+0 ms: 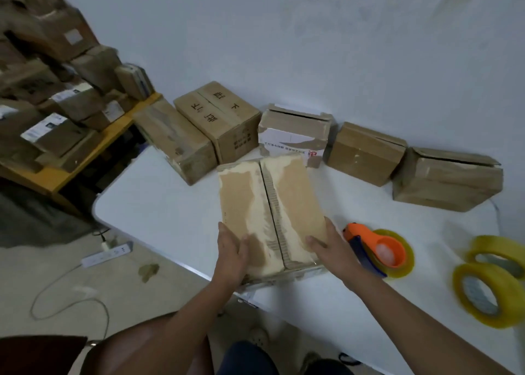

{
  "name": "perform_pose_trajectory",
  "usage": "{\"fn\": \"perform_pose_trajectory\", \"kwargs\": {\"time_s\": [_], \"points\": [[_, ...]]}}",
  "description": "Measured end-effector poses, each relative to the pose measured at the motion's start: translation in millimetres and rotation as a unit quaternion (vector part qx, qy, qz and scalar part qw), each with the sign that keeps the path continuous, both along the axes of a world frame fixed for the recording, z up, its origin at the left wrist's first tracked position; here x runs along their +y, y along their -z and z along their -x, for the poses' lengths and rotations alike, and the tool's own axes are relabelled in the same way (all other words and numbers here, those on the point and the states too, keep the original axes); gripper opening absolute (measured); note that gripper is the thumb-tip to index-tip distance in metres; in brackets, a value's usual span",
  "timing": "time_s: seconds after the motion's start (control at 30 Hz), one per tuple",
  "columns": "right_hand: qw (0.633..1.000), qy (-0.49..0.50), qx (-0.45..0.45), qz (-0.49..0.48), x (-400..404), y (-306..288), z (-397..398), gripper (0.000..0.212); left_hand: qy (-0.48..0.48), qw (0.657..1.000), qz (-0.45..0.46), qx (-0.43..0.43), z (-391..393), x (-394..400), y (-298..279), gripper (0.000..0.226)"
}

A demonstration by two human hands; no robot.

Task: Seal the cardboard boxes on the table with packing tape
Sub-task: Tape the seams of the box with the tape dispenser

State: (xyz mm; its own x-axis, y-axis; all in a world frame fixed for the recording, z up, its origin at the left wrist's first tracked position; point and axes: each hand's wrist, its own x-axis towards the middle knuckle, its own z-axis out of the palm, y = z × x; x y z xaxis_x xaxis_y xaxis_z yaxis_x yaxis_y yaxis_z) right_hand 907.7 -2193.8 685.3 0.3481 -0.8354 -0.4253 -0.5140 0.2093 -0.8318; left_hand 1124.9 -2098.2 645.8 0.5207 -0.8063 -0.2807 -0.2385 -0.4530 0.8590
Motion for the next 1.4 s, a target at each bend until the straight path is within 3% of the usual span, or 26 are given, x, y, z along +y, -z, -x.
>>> {"fn": "perform_pose_trajectory", "kwargs": {"time_s": [0.13,0.23,0.33,0.6,0.77,0.83,0.9,0.97,1.03,1.07,1.17,1.23,1.4], "points": [[0.988,-0.132,0.011,-0.074,4,-6,-5,0.077,-0.112,0.994,0.0,-0.003,6,38,-4,0.076],[0.973,-0.203,0.024,-0.108,4,-11,-24,0.078,-0.195,0.981,0.009,0.008,0,69,-2,0.069],[0.966,-0.241,0.02,-0.087,5,-12,-55,0.073,-0.271,0.962,0.021,0.02,-7,90,-3,0.059],[0.935,-0.353,0.025,0.001,10,-17,-166,0.069,-0.413,0.909,0.028,0.042,-48,130,-9,0.07],[0.95,-0.313,-0.009,0.022,0,-14,-237,0.058,-0.453,0.889,0.048,0.049,-103,110,-18,0.071],[0.958,-0.284,-0.014,0.034,-10,-13,-262,0.061,-0.428,0.901,0.049,0.045,-126,90,-22,0.078],[0.963,-0.264,-0.005,0.053,-20,-13,-283,0.066,-0.341,0.94,0.021,-0.004,-143,79,-22,0.09],[0.964,-0.258,-0.001,0.069,-30,-12,-300,0.067,-0.2,0.968,0.003,-0.151,-152,77,-16,0.105],[0.964,-0.254,-0.002,0.081,-40,-9,-312,0.064,-0.04,0.948,-0.027,-0.314,-165,81,2,0.109],[0.966,-0.244,-0.008,0.084,-45,-8,-318,0.062,0.006,0.937,-0.05,-0.347,-175,83,10,0.107],[0.975,-0.207,-0.016,0.078,-58,-7,-329,0.059,0.006,0.942,-0.061,-0.33,-212,73,15,0.095],[0.977,-0.202,-0.004,0.074,-66,-8,-330,0.059,-0.01,0.93,-0.059,-0.363,-236,55,12,0.09],[0.987,-0.149,0.033,0.043,-85,2,-308,0.052,-0.054,0.901,-0.188,-0.387,-277,17,2,0.09]]}}
